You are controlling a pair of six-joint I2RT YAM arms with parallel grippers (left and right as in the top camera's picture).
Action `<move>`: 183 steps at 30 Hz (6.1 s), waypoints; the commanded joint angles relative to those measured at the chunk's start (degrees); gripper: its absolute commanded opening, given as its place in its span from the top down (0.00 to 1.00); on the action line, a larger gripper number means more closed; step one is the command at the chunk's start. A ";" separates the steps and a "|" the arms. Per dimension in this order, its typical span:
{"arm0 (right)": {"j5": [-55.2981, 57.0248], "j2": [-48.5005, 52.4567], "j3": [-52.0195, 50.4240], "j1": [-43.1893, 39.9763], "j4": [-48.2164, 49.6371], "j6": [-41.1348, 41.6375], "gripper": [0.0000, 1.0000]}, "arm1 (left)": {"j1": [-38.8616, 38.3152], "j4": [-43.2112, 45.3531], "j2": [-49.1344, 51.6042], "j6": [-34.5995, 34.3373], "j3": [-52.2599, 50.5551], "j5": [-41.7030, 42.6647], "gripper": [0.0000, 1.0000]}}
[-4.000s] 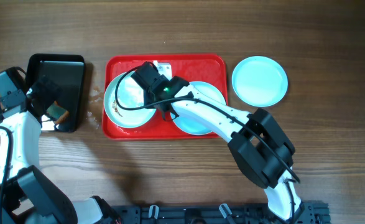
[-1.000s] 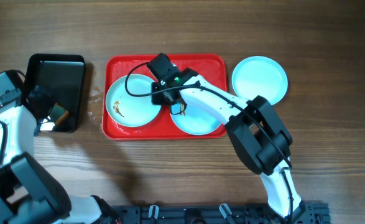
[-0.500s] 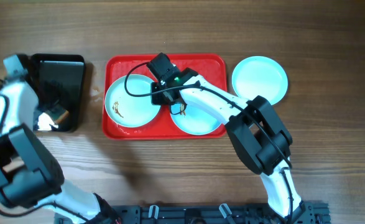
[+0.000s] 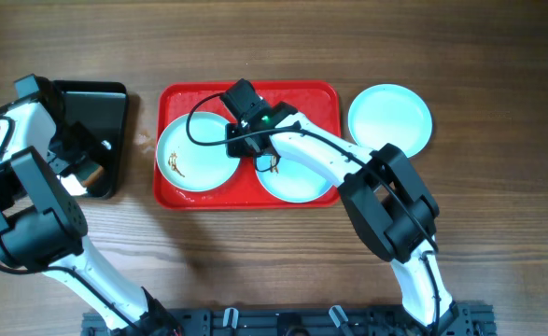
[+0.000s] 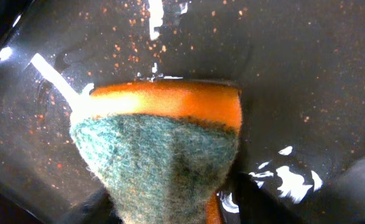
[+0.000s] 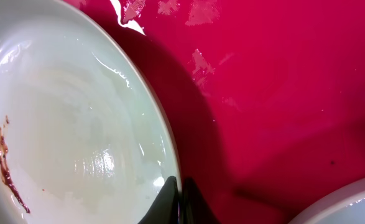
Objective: Clean dirty plates on tray and stack at the side
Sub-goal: 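Reach the left gripper into the black tray and grasp the sponge, then lift the sponge with the left gripper and carry it toward the plate, then wipe the tilted plate's surface with the sponge in the left gripper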
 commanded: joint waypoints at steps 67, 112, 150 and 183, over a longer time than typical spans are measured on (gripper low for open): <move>-0.52 1.07 -0.11 0.33 1.53 -2.27 0.95 | 9.99 27.76 -28.17 5.92 -9.11 43.56 0.96; -1.16 1.07 -0.11 0.33 1.97 -4.79 0.96 | 9.64 26.95 -30.62 19.61 -21.03 34.16 0.96; -1.49 1.07 -0.11 -3.93 -3.69 -0.37 0.96 | -22.10 15.45 -20.74 4.13 -20.13 39.45 0.96; -1.25 1.07 -0.11 -3.96 -3.19 0.70 0.96 | -30.75 19.61 -13.90 -0.33 -20.11 7.82 0.96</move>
